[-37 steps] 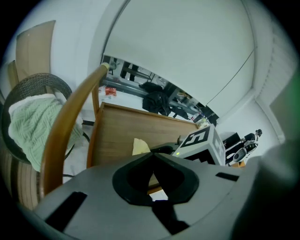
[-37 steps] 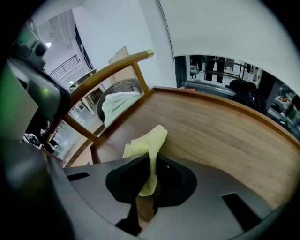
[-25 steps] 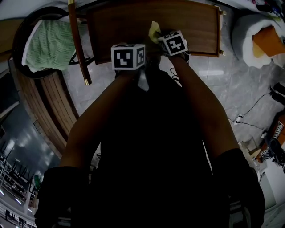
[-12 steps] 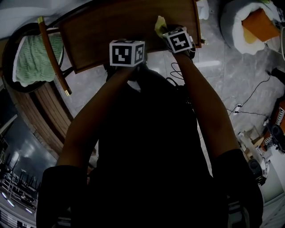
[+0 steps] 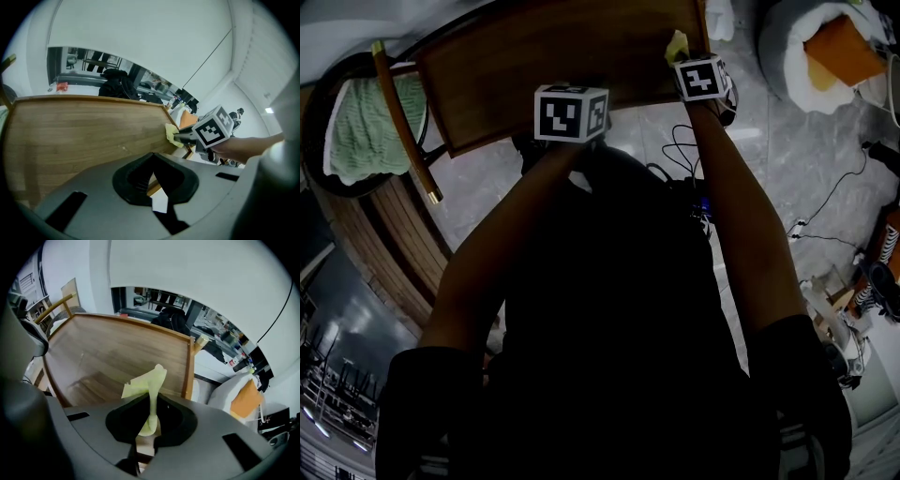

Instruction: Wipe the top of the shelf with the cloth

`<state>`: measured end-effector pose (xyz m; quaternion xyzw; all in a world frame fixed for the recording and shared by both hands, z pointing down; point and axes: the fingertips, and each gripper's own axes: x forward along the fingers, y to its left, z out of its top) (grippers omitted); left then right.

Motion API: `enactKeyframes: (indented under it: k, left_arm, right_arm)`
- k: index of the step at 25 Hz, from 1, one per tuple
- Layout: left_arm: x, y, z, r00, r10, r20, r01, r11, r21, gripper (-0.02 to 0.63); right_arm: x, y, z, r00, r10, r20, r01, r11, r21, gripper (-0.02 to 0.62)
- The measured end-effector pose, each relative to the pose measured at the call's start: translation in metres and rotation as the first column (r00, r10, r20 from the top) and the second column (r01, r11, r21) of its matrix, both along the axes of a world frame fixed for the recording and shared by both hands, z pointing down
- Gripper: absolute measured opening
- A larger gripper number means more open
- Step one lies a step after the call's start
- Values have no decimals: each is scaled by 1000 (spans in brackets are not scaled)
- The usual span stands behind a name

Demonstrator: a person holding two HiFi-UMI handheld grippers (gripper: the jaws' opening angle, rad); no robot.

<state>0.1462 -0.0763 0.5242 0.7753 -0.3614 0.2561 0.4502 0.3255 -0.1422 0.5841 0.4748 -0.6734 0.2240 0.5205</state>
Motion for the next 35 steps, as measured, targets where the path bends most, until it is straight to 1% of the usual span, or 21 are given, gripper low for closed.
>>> enactKeyframes:
  k: [3, 7, 9, 10, 12, 13, 15, 16, 18, 21, 24, 27, 29, 31, 35]
  left_arm:
    - [-7, 0, -4, 1000, -5, 2, 5, 1000, 7, 12]
    - [-23, 3, -13, 1000, -16, 11, 15, 1000, 24, 12]
    - [-38, 6, -21, 1000, -28, 6, 28, 999, 37, 12]
    - [-49, 8, -25, 999, -38, -1, 38, 998, 44, 12]
    - [-77, 12, -35, 998, -66, -14, 66, 996, 56, 12]
    - [-93, 16, -40, 997, -80, -17, 81, 995, 60, 12]
    - [-125, 21, -49, 995, -103, -4, 103, 992, 70, 12]
    - [-142, 23, -54, 994, -111, 9, 110, 991, 78, 12]
    - [-175, 28, -63, 991, -132, 28, 129, 987, 95, 12]
    - [-227, 35, -73, 983, -180, 27, 175, 978, 112, 12]
    - [-277, 43, -74, 974, -222, 44, 216, 969, 117, 12]
    - [-319, 56, -66, 963, -260, 70, 253, 963, 95, 12]
    - [-340, 62, -62, 957, -280, 75, 274, 958, 88, 12]
    - [-354, 66, -60, 955, -287, 73, 281, 956, 81, 12]
    - [-369, 74, -56, 957, -284, 52, 281, 958, 66, 12]
  right_arm:
    - [20, 0, -1, 997, 56, -52, -56, 998, -3, 46]
    - [41, 2, -4, 986, 163, -45, -164, 987, -3, 46]
    - [37, 1, -13, 983, 182, -26, -181, 983, 30, 46]
    - [26, -2, -21, 986, 169, 0, -168, 984, 64, 46]
    - [-18, -8, -40, 990, 96, 105, -110, 984, 138, 46]
    - [-48, -9, -48, 982, 54, 180, -84, 983, 165, 46]
    - [-113, -9, -65, 945, -5, 328, -67, 976, 207, 46]
    - [-142, -8, -74, 924, -22, 382, -70, 971, 227, 46]
    - [-198, -1, -82, 893, -56, 446, -61, 968, 245, 46]
    - [-285, 20, -75, 858, -134, 496, 21, 974, 227, 46]
    - [-366, 40, -59, 822, -186, 539, 100, 978, 185, 46]
    - [-434, 63, -40, 795, -229, 562, 182, 973, 141, 46]
    - [-470, 75, -25, 782, -257, 568, 238, 965, 109, 46]
    - [-495, 84, -9, 788, -268, 555, 271, 959, 79, 46]
    - [-520, 98, 18, 824, -273, 496, 308, 951, 12, 46]
